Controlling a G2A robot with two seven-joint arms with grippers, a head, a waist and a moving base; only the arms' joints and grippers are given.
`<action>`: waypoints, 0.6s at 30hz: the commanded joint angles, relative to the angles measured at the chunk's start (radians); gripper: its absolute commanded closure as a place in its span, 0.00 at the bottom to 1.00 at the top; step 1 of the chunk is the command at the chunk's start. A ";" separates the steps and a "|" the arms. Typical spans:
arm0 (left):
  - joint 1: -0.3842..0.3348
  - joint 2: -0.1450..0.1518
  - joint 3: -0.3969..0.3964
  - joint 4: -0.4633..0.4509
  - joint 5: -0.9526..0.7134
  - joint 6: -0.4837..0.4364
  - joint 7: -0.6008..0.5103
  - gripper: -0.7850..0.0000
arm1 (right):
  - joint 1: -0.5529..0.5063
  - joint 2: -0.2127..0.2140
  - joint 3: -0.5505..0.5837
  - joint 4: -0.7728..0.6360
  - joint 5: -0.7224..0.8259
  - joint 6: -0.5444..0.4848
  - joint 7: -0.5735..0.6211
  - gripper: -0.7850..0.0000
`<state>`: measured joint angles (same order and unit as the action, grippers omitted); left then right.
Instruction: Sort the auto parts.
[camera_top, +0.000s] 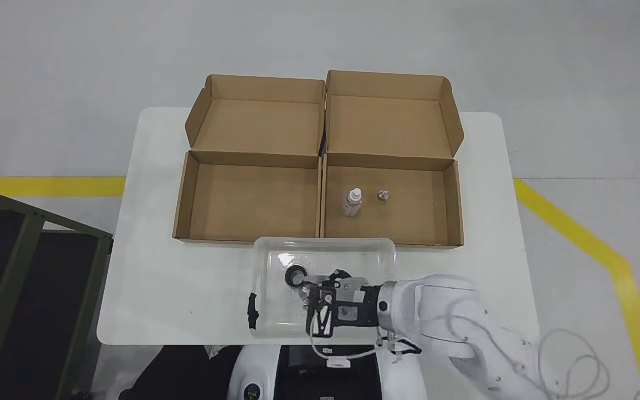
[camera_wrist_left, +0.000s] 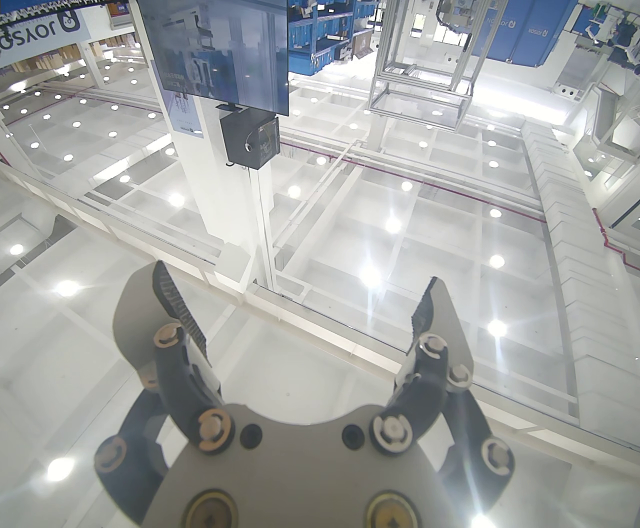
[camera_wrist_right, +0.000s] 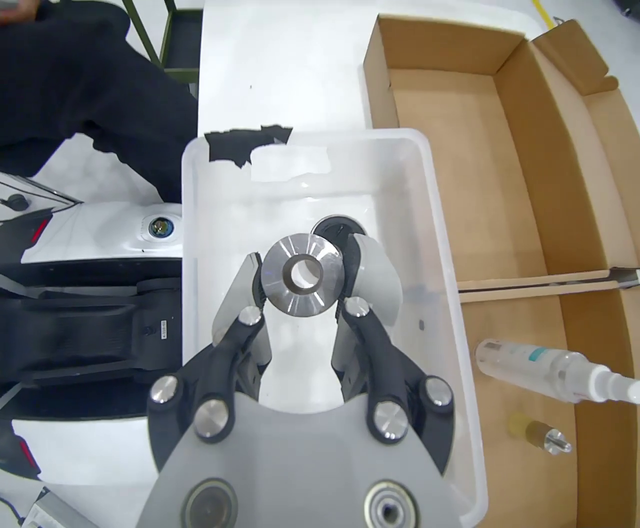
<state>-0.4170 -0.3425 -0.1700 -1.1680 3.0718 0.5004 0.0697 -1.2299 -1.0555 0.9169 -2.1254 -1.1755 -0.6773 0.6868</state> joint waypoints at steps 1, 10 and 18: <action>0.000 0.000 0.000 0.000 0.000 0.000 0.000 0.00 | 0.000 0.000 0.011 -0.005 0.015 0.002 -0.037 1.00; 0.000 0.000 0.000 0.000 0.000 0.000 0.000 0.00 | 0.027 -0.006 0.056 -0.015 0.106 -0.030 -0.266 1.00; 0.000 0.000 0.000 0.000 0.000 0.000 0.000 0.00 | 0.051 -0.010 0.089 -0.025 0.146 -0.040 -0.388 1.00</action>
<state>-0.4170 -0.3425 -0.1700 -1.1680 3.0718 0.5004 0.0697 -1.1824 -1.0651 1.0031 -2.1498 -1.0347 -0.7183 0.3071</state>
